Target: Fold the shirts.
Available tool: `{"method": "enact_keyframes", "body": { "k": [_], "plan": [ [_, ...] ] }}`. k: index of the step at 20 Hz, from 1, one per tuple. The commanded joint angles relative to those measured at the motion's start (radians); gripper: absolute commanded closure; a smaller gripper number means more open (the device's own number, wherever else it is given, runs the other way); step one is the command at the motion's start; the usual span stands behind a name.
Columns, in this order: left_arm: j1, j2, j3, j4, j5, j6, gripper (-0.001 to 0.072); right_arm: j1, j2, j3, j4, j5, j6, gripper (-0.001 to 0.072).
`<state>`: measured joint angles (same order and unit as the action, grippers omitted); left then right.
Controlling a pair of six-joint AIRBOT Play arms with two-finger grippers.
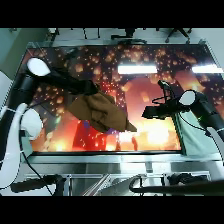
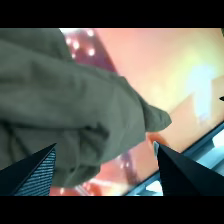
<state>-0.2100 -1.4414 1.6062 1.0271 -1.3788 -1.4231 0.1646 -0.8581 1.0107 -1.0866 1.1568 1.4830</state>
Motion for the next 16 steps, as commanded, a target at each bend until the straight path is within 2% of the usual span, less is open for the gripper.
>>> {"method": "enact_keyframes", "body": {
  "k": [1,3,7,9,14,16],
  "plan": [
    [0.150,0.065,-0.052,0.000,-0.193,-0.043,0.0034,0.010,-0.023,-0.012,0.090,0.030,-0.091,0.0207],
    [0.200,0.139,-0.240,0.000,-0.133,-0.023,0.0034,0.038,-0.048,-0.042,0.105,0.005,-0.112,0.0207],
    [0.220,0.232,-0.681,-0.031,0.153,0.022,0.0034,0.129,-0.141,-0.074,0.116,-0.089,-0.128,0.0206],
    [0.197,0.213,-0.823,-0.154,0.270,0.115,0.0034,0.170,-0.200,-0.073,0.198,-0.156,-0.187,0.0206],
    [0.100,0.049,-0.912,-0.484,0.411,0.368,0.0035,0.205,-0.336,-0.072,0.555,-0.219,-0.431,0.0207],
    [0.071,-0.019,-0.873,-0.523,0.425,0.396,0.0036,0.205,-0.368,-0.072,0.658,-0.229,-0.505,0.0207]
  ]
}}
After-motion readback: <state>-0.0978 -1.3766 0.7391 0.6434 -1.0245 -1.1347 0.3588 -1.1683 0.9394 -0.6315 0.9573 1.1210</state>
